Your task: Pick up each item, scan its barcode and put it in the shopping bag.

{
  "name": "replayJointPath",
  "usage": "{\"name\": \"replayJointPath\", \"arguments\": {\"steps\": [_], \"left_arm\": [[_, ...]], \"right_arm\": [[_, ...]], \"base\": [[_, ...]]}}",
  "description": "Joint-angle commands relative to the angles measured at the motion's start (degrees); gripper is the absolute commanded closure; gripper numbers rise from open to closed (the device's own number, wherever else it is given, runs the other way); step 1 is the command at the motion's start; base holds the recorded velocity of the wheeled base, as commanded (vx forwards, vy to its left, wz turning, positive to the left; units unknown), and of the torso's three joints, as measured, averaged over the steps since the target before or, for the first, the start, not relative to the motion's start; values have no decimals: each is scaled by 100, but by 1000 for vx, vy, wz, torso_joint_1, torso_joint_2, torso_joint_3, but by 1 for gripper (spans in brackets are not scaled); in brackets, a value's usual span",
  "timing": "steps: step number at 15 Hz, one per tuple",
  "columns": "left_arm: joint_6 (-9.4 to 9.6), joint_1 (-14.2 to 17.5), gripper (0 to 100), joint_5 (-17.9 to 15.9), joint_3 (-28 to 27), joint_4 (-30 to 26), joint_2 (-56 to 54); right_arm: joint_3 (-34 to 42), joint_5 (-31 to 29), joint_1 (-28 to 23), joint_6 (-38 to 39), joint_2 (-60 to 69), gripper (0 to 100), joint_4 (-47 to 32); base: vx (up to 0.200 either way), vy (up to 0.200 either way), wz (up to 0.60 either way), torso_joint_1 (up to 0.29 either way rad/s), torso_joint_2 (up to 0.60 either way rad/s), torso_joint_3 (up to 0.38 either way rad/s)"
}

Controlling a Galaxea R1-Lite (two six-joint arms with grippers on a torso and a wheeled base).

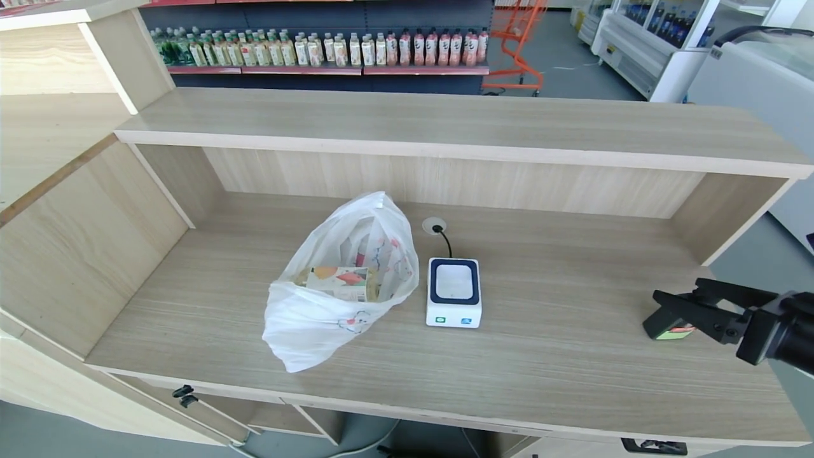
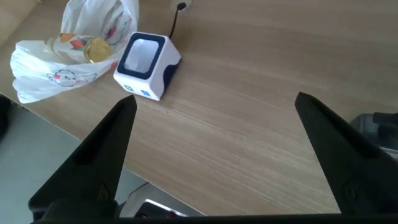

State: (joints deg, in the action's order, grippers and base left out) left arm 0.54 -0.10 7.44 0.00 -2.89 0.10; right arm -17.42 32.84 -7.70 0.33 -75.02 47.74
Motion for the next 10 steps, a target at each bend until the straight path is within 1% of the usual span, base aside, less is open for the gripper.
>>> {"name": "replayJointPath", "arguments": {"steps": [1, 6, 7, 8, 10], "left_arm": [[-1, 1, 0, 3, 0, -1, -1], [8, 1, 0, 3, 0, -1, -1], [8, 1, 0, 3, 0, -1, -1], [-1, 1, 0, 3, 0, -1, -1], [-1, 1, 0, 3, 0, -1, -1]], "right_arm": [[169, 3, -108, -209, -30, 0, -1], [257, 3, -144, -551, -39, 0, -10], [257, 3, -144, -551, -39, 0, -10], [292, 3, -152, -833, -39, 0, -89], [283, -6, -232, -1342, 31, 0, -546]], "base": [[0, -200, 0, 2, 2, 2], [0, -200, 0, 4, 0, 4], [-200, -200, 0, 2, -2, -7], [-200, -200, 0, 2, 7, 2], [0, 0, 0, 0, 0, 0]]}}
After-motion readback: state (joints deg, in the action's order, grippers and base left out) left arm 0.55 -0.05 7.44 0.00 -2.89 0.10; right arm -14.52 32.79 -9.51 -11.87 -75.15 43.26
